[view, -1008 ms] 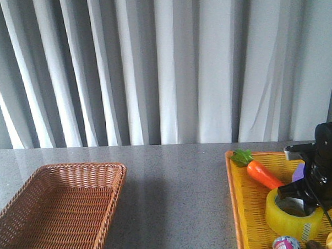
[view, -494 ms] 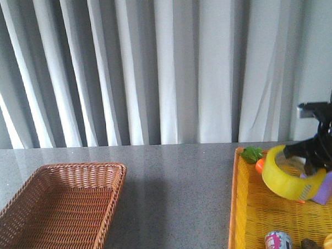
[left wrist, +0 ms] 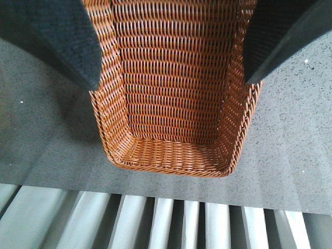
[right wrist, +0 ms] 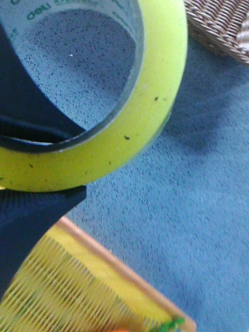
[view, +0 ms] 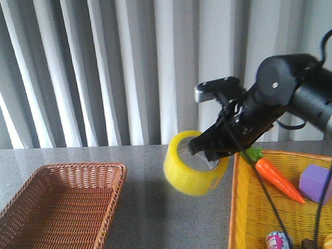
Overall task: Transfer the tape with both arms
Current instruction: 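Grip the tape roll rim and lift it out of the yellow basket, then set the tape roll on the table between baskets, release, withdraw right gripper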
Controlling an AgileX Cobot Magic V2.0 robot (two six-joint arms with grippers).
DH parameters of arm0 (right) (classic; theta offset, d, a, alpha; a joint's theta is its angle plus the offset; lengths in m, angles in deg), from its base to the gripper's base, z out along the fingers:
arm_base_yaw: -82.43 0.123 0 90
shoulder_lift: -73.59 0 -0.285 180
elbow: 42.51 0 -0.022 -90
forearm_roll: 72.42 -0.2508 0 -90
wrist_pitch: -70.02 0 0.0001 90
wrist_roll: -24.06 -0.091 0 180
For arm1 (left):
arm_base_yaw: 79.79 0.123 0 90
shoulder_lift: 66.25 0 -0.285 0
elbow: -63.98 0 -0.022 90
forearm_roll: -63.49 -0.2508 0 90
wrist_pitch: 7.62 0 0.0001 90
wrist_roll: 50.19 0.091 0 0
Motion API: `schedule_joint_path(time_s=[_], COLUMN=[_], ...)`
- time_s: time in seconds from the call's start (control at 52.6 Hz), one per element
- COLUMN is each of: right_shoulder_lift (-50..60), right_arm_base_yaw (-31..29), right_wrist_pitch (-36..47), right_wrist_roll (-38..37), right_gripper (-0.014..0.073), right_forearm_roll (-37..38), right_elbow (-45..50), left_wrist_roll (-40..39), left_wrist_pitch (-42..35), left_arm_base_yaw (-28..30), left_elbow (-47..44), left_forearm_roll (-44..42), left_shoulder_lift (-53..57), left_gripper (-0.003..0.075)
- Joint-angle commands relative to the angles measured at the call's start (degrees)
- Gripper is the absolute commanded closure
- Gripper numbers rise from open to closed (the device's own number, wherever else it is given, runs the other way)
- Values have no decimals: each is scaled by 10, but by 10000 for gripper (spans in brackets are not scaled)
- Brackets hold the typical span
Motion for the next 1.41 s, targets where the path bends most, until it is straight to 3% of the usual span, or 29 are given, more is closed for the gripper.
schedule_joint_path(time_s=[0.0,0.437,0.799,1.008,1.179,1.274,1.388], right_shoulder_lift=[-1,-130,-137,-81,2,54,117], right_arm_base_yaw=[24,46,46,44,40,14,-55], right_wrist_pitch=[46,33,34,32,24,6,4], right_wrist_roll=[-6,-26,-27,-26,-53,-104,-124], right_gripper=[466,431,97,64,64,64,64], right_forearm_roll=[16,38,38,34,159,198,187], right_elbow=[-19,-19,-50,-116,-120,-115,-81], left_wrist_roll=[-1,-1,-1,-1,-1,-1,-1], left_wrist_pitch=[-36,-31,-31,-28,-28,-28,-31], left_arm_base_yaw=[-3,-3,-3,-3,-3,-3,-3], left_elbow=[19,19,19,19,19,19,19], left_forearm_roll=[3,3,3,3,3,3,3], left_shoulder_lift=[1,1,1,1,1,1,1], left_gripper=[185,185,185,185,185,185,185])
